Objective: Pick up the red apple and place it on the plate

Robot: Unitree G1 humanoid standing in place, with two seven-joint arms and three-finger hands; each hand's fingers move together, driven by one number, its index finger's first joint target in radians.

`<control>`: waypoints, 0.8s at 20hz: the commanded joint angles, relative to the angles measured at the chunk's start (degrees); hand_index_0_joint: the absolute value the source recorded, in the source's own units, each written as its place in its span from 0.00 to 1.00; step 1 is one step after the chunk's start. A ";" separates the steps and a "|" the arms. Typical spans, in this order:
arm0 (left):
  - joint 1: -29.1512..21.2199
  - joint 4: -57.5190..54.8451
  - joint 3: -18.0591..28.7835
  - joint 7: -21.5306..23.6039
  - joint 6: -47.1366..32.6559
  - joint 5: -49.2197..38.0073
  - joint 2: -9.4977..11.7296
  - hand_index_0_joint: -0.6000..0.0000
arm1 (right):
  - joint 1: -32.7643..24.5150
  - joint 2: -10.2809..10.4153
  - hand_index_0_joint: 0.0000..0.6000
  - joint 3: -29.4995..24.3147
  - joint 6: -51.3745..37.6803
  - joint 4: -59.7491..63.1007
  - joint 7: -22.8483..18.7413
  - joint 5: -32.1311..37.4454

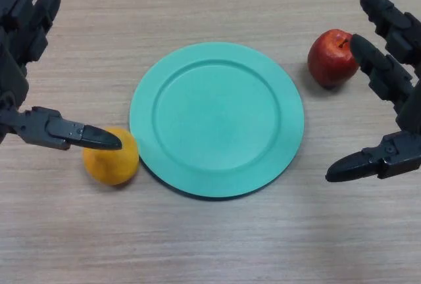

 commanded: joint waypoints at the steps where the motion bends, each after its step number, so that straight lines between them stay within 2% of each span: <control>1: -1.35 -3.97 4.26 0.73 -3.04 -1.65 2.34 1.00 | -1.62 -2.23 0.00 -4.69 -7.77 -3.28 0.29 0.28; 6: -0.09 -3.29 4.33 -0.25 -3.59 -1.90 1.72 1.00 | -1.54 -1.68 0.00 -3.94 -8.82 -2.45 -0.21 -0.98; 8: 0.97 -3.73 4.31 -2.44 -4.60 -2.13 1.69 1.00 | -2.12 -1.62 0.00 -3.34 -9.17 -1.63 -0.60 -1.57; 11: 2.15 -4.44 5.18 -4.40 -2.89 -2.48 1.59 1.00 | -6.86 -1.59 0.00 -1.51 -14.05 5.67 -1.81 -3.84; 16: 1.06 -6.41 4.71 -3.53 3.50 -2.11 2.20 1.00 | -15.32 -2.07 0.00 0.59 -22.40 20.28 -3.22 -8.74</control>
